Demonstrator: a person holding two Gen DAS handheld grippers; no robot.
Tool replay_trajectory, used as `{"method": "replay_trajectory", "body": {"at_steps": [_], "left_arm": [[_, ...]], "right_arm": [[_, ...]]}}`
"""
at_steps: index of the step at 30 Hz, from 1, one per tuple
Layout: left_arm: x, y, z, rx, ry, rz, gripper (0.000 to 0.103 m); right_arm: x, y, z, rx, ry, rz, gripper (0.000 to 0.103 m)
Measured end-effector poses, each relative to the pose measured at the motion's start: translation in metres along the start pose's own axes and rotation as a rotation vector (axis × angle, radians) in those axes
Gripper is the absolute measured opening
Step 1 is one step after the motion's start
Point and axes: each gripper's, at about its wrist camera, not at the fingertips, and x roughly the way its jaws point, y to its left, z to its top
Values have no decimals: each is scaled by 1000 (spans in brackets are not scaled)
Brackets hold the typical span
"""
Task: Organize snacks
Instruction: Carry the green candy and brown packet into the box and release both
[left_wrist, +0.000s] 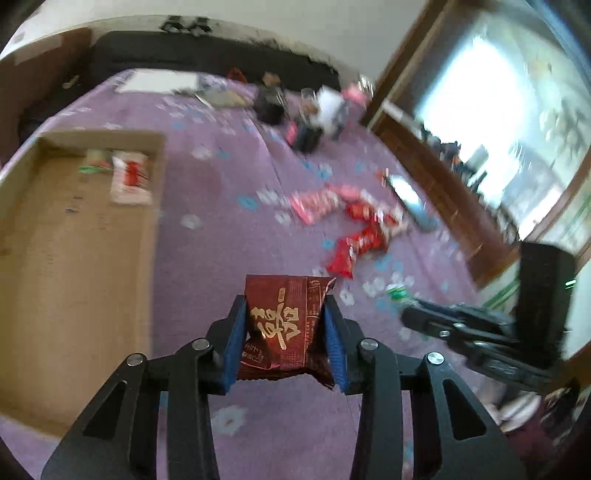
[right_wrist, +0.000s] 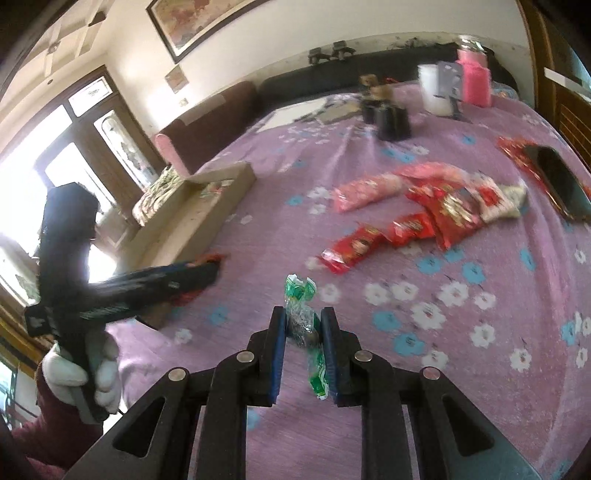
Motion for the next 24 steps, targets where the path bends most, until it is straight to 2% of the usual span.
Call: {"method": "replay_trajectory", "body": {"at_steps": [4, 8, 12, 16, 24], "left_arm": [[-44, 42, 20, -76, -53, 25, 37], [-63, 89, 49, -118, -88, 161, 37], [-54, 131, 75, -174, -71, 198, 37], [-35, 160, 93, -195, -63, 254, 37], [8, 219, 111, -288, -5, 287, 37]], "right_arm": [[7, 29, 23, -32, -2, 49, 19], [25, 66, 55, -62, 12, 129, 19], [63, 103, 90, -62, 54, 199, 19], [116, 123, 120, 13, 120, 281, 19], [225, 143, 161, 155, 227, 312, 19]]}}
